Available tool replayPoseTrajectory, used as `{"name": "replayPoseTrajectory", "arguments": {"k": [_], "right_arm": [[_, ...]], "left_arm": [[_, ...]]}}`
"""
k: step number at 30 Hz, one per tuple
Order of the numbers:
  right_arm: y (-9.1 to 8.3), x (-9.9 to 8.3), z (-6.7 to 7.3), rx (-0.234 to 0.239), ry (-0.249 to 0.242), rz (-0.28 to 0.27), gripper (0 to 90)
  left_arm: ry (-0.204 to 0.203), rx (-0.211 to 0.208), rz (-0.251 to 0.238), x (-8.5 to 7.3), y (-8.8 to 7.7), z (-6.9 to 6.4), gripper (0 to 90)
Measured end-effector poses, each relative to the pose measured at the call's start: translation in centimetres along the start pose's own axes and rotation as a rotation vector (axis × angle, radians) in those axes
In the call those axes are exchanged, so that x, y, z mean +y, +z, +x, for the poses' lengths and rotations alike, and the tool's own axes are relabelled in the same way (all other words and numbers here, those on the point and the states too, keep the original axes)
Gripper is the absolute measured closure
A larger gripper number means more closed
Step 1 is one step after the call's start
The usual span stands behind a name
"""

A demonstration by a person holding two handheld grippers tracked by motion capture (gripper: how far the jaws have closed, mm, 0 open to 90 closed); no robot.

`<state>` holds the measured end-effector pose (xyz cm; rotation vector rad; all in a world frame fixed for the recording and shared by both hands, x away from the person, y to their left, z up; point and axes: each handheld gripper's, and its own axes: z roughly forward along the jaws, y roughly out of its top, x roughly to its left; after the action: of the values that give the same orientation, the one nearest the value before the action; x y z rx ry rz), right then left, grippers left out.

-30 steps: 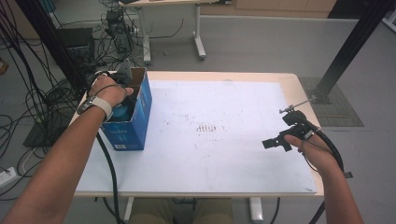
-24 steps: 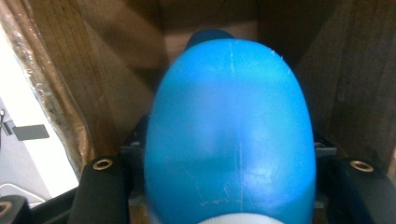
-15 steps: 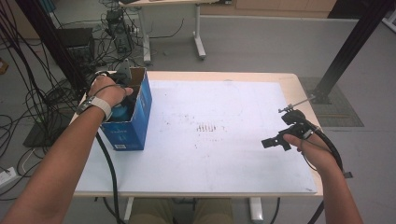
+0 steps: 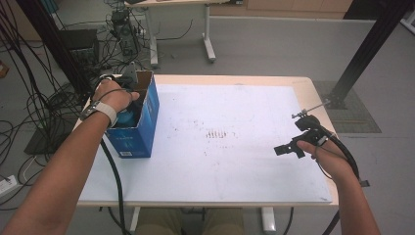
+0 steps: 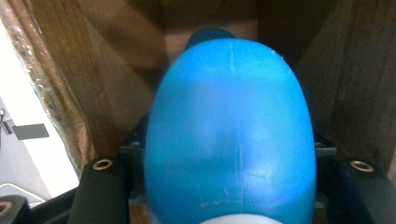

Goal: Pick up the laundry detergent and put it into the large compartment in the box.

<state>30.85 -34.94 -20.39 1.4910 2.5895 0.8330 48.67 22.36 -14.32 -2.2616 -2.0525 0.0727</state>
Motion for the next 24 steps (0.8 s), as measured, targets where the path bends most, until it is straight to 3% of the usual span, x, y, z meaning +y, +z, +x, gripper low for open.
{"name": "replayPoseTrajectory", "arguments": {"k": [24], "right_arm": [[0.19,0.14,0.19,0.002,-0.005,0.001,7.8]], "left_arm": [[0.004,-0.004,-0.012,-0.21,0.02,0.17,38.2]]}}
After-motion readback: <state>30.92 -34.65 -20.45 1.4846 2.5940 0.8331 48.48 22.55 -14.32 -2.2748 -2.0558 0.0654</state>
